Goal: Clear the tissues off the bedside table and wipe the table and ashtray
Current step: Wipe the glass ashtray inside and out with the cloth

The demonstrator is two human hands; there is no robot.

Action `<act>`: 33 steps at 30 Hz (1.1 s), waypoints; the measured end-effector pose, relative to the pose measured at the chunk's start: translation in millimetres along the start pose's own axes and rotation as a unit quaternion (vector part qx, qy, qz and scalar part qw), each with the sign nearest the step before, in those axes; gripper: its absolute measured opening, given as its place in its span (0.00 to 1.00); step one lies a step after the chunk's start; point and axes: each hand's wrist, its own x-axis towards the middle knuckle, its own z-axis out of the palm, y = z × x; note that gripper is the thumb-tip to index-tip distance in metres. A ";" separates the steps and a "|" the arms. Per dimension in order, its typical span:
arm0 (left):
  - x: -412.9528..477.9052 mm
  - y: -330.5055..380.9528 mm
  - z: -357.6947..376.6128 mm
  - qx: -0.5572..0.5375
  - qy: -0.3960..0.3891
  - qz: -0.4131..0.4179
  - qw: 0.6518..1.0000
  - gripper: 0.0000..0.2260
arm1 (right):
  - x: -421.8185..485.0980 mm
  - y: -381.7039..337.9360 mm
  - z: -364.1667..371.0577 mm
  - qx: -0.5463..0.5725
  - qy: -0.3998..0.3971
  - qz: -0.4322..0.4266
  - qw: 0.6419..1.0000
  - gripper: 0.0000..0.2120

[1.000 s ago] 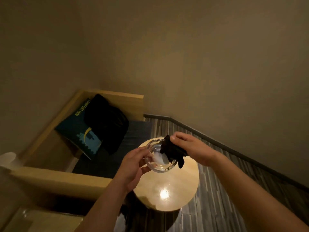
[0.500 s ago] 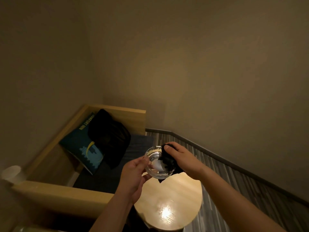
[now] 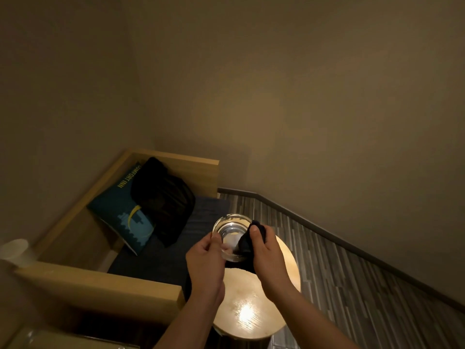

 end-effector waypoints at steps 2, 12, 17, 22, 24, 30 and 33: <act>-2.1 -5.1 0.6 0.008 -0.010 0.005 1.000 0.07 | -1.4 0.3 -0.6 0.011 0.012 0.002 1.000 0.10; 29.6 31.1 -10.0 0.167 -0.234 -0.099 0.953 0.19 | 19.6 -25.8 -36.6 -0.119 -0.207 -0.004 0.971 0.11; 27.5 22.2 -4.5 0.180 -0.174 -0.042 0.967 0.18 | 11.1 -23.0 -24.8 -0.059 -0.151 0.004 0.987 0.10; 12.7 1.6 10.0 0.107 -0.042 -0.051 0.992 0.15 | -5.1 -8.6 -7.7 -0.003 -0.024 0.014 1.000 0.07; 7.2 -5.3 11.4 0.094 -0.019 -0.049 0.994 0.17 | -10.4 -4.2 -4.9 0.006 -0.012 0.016 1.000 0.08; 22.1 4.4 -4.1 0.088 -0.143 -0.100 0.981 0.15 | -5.3 -12.5 -26.2 -0.067 -0.073 0.001 0.995 0.06; 31.1 18.9 -13.2 0.121 -0.210 -0.111 0.964 0.17 | 5.1 -25.8 -40.3 -0.098 -0.150 -0.001 0.984 0.09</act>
